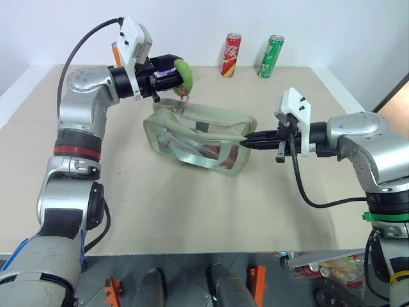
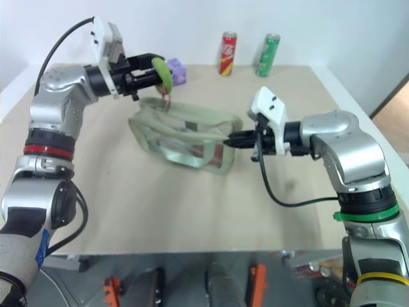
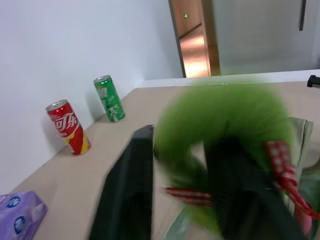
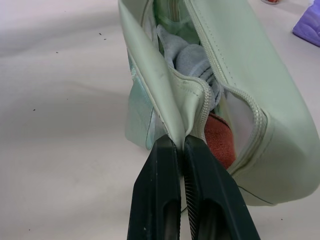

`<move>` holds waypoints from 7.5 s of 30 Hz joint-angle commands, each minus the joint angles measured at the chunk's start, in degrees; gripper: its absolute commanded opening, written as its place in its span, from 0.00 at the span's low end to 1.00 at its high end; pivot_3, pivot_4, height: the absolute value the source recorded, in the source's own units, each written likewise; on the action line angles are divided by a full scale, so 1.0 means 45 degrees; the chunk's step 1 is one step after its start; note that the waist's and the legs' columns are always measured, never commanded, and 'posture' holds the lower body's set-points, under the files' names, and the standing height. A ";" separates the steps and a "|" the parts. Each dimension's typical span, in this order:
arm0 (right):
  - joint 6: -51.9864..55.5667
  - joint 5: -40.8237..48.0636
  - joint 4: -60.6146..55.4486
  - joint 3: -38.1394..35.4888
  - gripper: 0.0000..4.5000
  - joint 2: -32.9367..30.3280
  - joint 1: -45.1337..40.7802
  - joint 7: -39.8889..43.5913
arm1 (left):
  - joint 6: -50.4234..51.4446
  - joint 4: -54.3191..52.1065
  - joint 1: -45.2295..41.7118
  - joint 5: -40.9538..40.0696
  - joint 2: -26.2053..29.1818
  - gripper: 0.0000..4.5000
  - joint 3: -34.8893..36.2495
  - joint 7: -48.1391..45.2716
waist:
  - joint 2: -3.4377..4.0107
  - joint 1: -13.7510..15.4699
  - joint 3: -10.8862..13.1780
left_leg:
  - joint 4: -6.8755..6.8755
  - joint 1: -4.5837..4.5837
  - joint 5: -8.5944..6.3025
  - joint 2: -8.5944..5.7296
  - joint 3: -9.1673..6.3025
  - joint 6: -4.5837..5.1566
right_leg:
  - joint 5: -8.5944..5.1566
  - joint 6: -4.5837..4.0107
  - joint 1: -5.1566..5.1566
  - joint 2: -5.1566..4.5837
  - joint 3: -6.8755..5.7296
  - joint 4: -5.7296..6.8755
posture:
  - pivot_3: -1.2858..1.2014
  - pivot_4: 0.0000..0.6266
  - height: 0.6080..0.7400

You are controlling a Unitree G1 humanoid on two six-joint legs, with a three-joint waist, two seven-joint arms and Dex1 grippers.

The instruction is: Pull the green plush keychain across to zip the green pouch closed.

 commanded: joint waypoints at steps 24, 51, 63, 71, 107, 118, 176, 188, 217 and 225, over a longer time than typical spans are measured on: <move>-0.0033 0.0010 -0.0070 0.0126 0.00 0.0085 -0.0364 0.0131 | 0.0417 -0.3187 0.1884 0.0469 0.3052 0.99 -0.0909 -0.2436 | 0.0003 -0.0035 0.0002 | -0.0007 0.0005 0.0000 0.0010 0.0003 0.0000 | -0.0001 -0.0008 -0.0007 0.0006 0.0000 0.0007 | 0.52 0.24 1.00; -0.0196 -0.0146 0.0283 0.0310 0.00 0.0425 -0.0533 0.0287 | 0.1716 -0.4660 0.4783 -0.0579 0.5542 0.99 0.0084 -0.3312 | 0.0002 -0.0084 0.0002 | 0.0049 0.0045 0.0006 0.0032 0.0014 0.0009 | -0.0065 -0.0120 -0.0021 0.0017 -0.0013 0.0138 | 0.52 0.24 1.00; 0.0047 -0.0044 -0.0007 0.0145 0.00 0.0264 -0.0366 0.0142 | 0.0476 -0.2185 0.3517 -0.0054 0.3708 0.99 -0.0412 -0.2601 | 0.0002 -0.0066 0.0002 | 0.0062 0.0035 0.0006 0.0030 0.0012 0.0009 | -0.0061 -0.0113 -0.0025 0.0019 -0.0013 0.0150 | 0.52 0.24 1.00; 0.0188 0.0004 -0.0171 0.0003 0.00 0.0154 -0.0231 0.0073 | 0.0553 -0.1995 0.3212 -0.0101 0.3350 0.49 -0.0509 -0.3019 | 0.0002 -0.0075 0.0002 | 0.0060 0.0035 0.0006 0.0029 0.0009 0.0009 | -0.0047 -0.0088 -0.0026 0.0020 -0.0013 0.0156 | 0.52 0.24 1.00; 0.0437 0.0563 0.0826 -0.0728 0.00 0.0281 -0.0824 0.0035 | 0.4124 -0.7551 0.5669 -0.1879 0.4381 0.01 0.0218 -0.2765 | 0.0002 -0.0036 0.0003 | 0.0057 0.0024 0.0005 0.0023 0.0007 0.0009 | -0.0077 -0.0115 -0.0033 0.0013 -0.0013 0.0154 | 0.52 0.24 1.00; 0.0966 0.1379 0.1072 -0.1457 0.84 -0.0076 -0.1082 0.0230 | 0.3685 -0.7686 0.6484 -0.1554 0.4172 0.00 -0.0023 -0.2133 | 0.0005 -0.0017 0.0005 | 0.0054 0.0025 0.0005 0.0022 0.0008 0.0009 | -0.0078 -0.0116 -0.0033 0.0012 -0.0012 0.0154 | 0.52 0.24 1.00; 0.5046 0.0269 0.7263 0.2697 0.91 0.4190 -0.7688 0.0640 | 0.4148 -0.9539 0.7477 -0.2398 0.4055 0.00 0.0373 -0.0802 | 0.0034 0.0019 0.0020 | 0.0027 -0.0010 0.0003 0.0003 -0.0002 0.0024 | -0.0082 -0.0065 -0.0032 -0.0021 -0.0042 0.0126 | 0.52 0.24 1.00; 0.1460 -0.1869 0.6689 0.4508 0.91 0.3586 -0.6454 0.1780 | 0.4221 -0.9712 0.7582 -0.2548 0.4039 0.00 0.0432 -0.0638 | 0.0033 0.0006 0.0019 | 0.0025 -0.0007 0.0003 0.0005 -0.0005 0.0023 | -0.0084 -0.0067 -0.0033 -0.0018 -0.0046 0.0126 | 0.52 0.24 1.00; 0.0266 -0.2598 0.5726 0.4778 0.34 0.4518 -0.6302 0.3850 | 0.4657 -1.0498 0.8017 -0.3114 0.4367 0.00 0.0934 -0.0083 | 0.0035 -0.0017 0.0021 | -0.0020 0.0004 0.0004 0.0017 -0.0022 0.0023 | -0.0091 -0.0085 -0.0044 -0.0003 -0.0064 0.0132 | 0.52 0.24 1.00; 0.0301 -0.2611 0.5170 0.4683 0.01 0.4404 -0.6189 0.4373 | 0.4635 -1.0574 0.8101 -0.3216 0.4418 0.00 0.1014 0.0045 | 0.0035 -0.0014 0.0021 | -0.0021 0.0005 0.0003 0.0017 -0.0032 0.0022 | -0.0096 -0.0085 -0.0044 -0.0002 -0.0074 0.0133 | 0.52 0.24 1.00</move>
